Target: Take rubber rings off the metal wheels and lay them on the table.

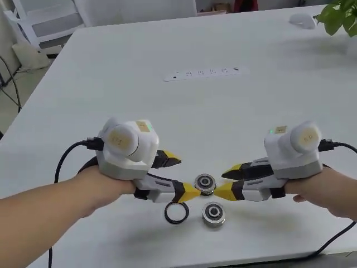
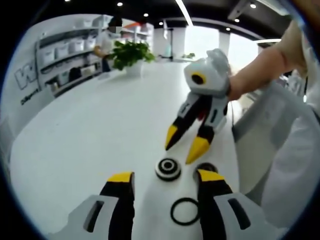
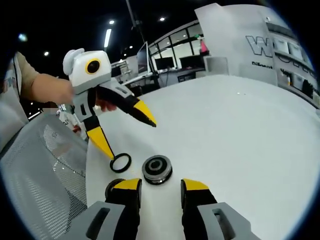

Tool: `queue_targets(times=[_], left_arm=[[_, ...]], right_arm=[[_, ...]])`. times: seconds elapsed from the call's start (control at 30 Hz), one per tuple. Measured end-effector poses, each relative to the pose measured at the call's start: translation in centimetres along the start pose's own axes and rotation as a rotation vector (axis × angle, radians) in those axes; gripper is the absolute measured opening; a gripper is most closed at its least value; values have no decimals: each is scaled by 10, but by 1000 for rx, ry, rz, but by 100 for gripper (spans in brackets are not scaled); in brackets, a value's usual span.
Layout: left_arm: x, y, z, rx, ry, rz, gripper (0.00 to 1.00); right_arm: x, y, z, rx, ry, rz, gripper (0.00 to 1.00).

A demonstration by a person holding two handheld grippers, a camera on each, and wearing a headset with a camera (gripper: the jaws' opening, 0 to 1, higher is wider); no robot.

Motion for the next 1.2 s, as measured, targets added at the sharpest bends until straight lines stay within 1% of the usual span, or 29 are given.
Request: queue_targets(times=[0.13, 0.27, 0.33, 0.67, 0.8, 1.2], left_arm=[[0, 0, -5, 4, 6, -1, 49], [0, 1, -10, 10, 10, 1, 47], [0, 2, -13, 15, 13, 1, 44], [-2, 2, -24, 12, 28, 8, 37], [-4, 4, -28, 19, 32, 7, 35], [-5, 5, -36, 21, 38, 7, 24]], right_arm=[[1, 1, -3, 8, -4, 18, 27], [1, 2, -6, 6, -6, 20, 25], [1, 3, -7, 7, -6, 26, 23], [2, 3, -9, 0, -11, 33, 18], [2, 3, -10, -2, -10, 41, 17], [2, 3, -11, -13, -14, 52, 14]])
Point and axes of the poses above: the centre of the closed fingertips' face, and the gripper's own axes: z roughly backward along the fingers, x roughly to its left, y roughly out of its underside, the point moved 4 cm from there along z, roughly backward along the fingers, and after that the axes turned 5 degrees about z, right-handed, at the moved point
